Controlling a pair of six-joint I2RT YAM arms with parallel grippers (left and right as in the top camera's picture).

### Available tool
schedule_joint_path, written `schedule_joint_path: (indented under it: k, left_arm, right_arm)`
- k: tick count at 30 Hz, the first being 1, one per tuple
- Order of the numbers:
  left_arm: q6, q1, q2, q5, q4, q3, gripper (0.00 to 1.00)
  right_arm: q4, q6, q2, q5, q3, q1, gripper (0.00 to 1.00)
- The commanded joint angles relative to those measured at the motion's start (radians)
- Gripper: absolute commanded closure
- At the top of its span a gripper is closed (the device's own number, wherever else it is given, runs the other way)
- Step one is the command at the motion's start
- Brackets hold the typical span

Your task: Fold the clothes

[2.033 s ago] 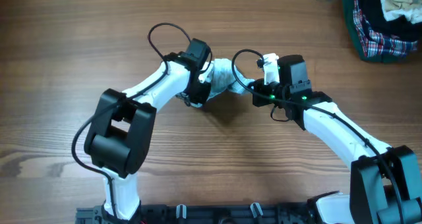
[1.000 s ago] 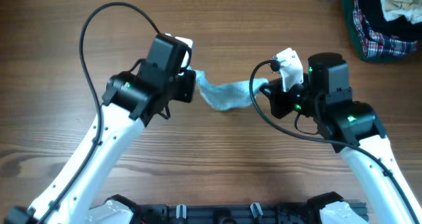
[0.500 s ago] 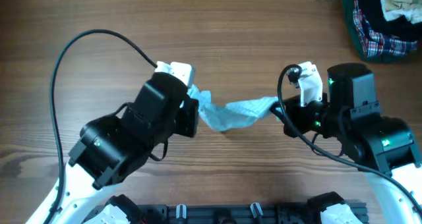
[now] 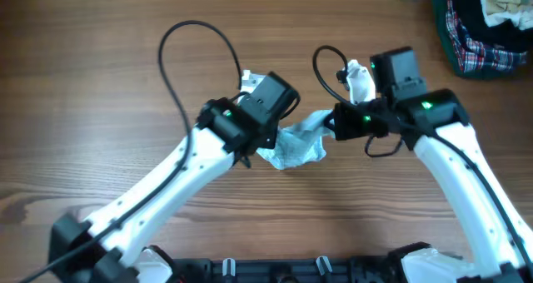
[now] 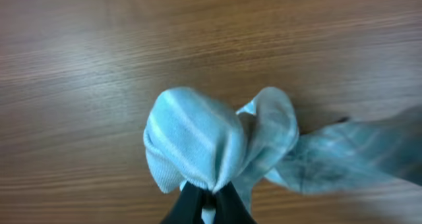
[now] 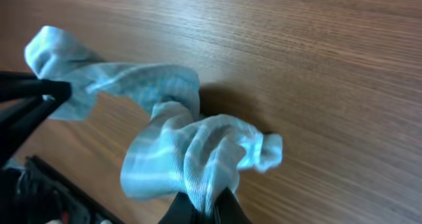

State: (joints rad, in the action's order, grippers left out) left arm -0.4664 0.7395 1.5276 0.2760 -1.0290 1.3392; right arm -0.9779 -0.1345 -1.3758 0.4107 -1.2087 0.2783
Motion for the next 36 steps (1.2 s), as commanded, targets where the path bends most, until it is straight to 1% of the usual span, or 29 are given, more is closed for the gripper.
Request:
schedule_joint_path:
  k: [1, 5, 11, 12, 13, 14, 15, 17, 19, 20, 21, 22, 25, 26, 28, 29, 30, 31, 32, 33, 34, 35, 36]
  left_arm:
    - [-0.017, -0.024, 0.143, 0.059, 0.095, 0.002, 0.96]
    - [-0.017, -0.102, 0.224, 0.058, 0.231, 0.002, 0.96]
    - [-0.013, -0.195, 0.295, 0.058, 0.438, 0.002, 0.96]
    - [-0.013, -0.200, 0.303, 0.058, 0.463, 0.002, 0.90]
    - [-0.013, -0.203, 0.311, 0.058, 0.493, 0.002, 0.50]
    - [-0.011, -0.204, 0.317, 0.058, 0.518, 0.002, 0.06]
    - [-0.008, -0.206, 0.319, 0.059, 0.534, 0.002, 0.00]
    - [0.020, -0.221, 0.319, 0.059, 0.556, 0.002, 0.00]
    - [0.023, -0.249, 0.319, 0.058, 0.562, 0.002, 0.00]
    - [0.040, -0.263, 0.319, 0.048, 0.561, 0.002, 0.00]
    - [0.069, -0.280, 0.319, 0.009, 0.554, 0.002, 0.00]
    - [0.071, -0.290, 0.319, -0.030, 0.537, 0.002, 0.00]
    - [0.101, -0.298, 0.319, -0.182, 0.433, 0.002, 0.00]
    - [0.103, -0.298, 0.319, -0.240, 0.372, 0.002, 0.00]
    - [0.123, -0.298, 0.319, -0.326, 0.291, 0.002, 0.00]
    - [0.123, -0.298, 0.319, -0.336, 0.253, 0.002, 0.02]
    - [0.123, -0.297, 0.319, -0.338, 0.223, 0.002, 0.06]
    - [0.123, -0.296, 0.319, -0.342, 0.202, 0.002, 0.16]
    - [0.123, -0.291, 0.319, -0.345, 0.186, 0.002, 0.30]
    - [0.123, -0.285, 0.319, -0.347, 0.172, 0.001, 0.54]
    - [0.123, -0.276, 0.319, -0.347, 0.171, -0.002, 0.74]
    - [0.123, -0.269, 0.319, -0.347, 0.176, -0.008, 0.88]
    - [0.123, -0.263, 0.319, -0.347, 0.187, -0.016, 0.96]
  right_arm:
    - [0.069, 0.003, -0.120, -0.042, -0.010, 0.000, 0.96]
    - [0.208, 0.001, -0.185, -0.062, -0.010, 0.000, 0.96]
    - [0.424, -0.007, -0.255, -0.185, -0.010, -0.001, 0.96]
    - [0.458, -0.008, -0.269, -0.196, -0.010, -0.001, 0.96]
    - [0.501, -0.008, -0.289, -0.209, -0.010, -0.001, 0.80]
    - [0.539, -0.007, -0.310, -0.214, -0.010, -0.001, 0.28]
    - [0.565, -0.007, -0.330, -0.214, -0.010, -0.002, 0.00]
    - [0.585, -0.046, -0.356, -0.222, -0.010, -0.016, 0.00]
    - [0.584, -0.068, -0.348, -0.216, -0.011, -0.041, 0.00]
    - [0.583, -0.067, -0.344, -0.208, -0.011, -0.047, 0.00]
    - [0.568, -0.065, -0.330, -0.172, -0.012, -0.059, 0.00]
    - [0.552, -0.055, -0.325, -0.149, -0.012, -0.060, 0.00]
    - [0.403, -0.049, -0.321, -0.103, -0.011, -0.060, 0.00]
    - [0.338, -0.050, -0.321, -0.103, -0.011, -0.060, 0.01]
    - [0.279, -0.050, -0.322, -0.103, -0.008, -0.060, 0.03]
    - [0.278, -0.050, -0.322, -0.103, -0.006, -0.060, 0.06]
    - [0.286, -0.048, -0.322, -0.103, 0.000, -0.059, 0.09]
    - [0.295, -0.037, -0.322, -0.102, 0.008, -0.059, 0.14]
    - [0.303, -0.019, -0.322, -0.099, 0.014, -0.059, 0.17]
    - [0.311, -0.018, -0.322, -0.099, 0.020, -0.059, 0.21]
    - [0.312, -0.013, -0.322, -0.098, 0.020, -0.059, 0.31]
    - [0.317, -0.007, -0.322, -0.098, 0.020, -0.059, 0.55]
    - [0.328, -0.005, -0.322, -0.094, 0.020, -0.059, 0.68]
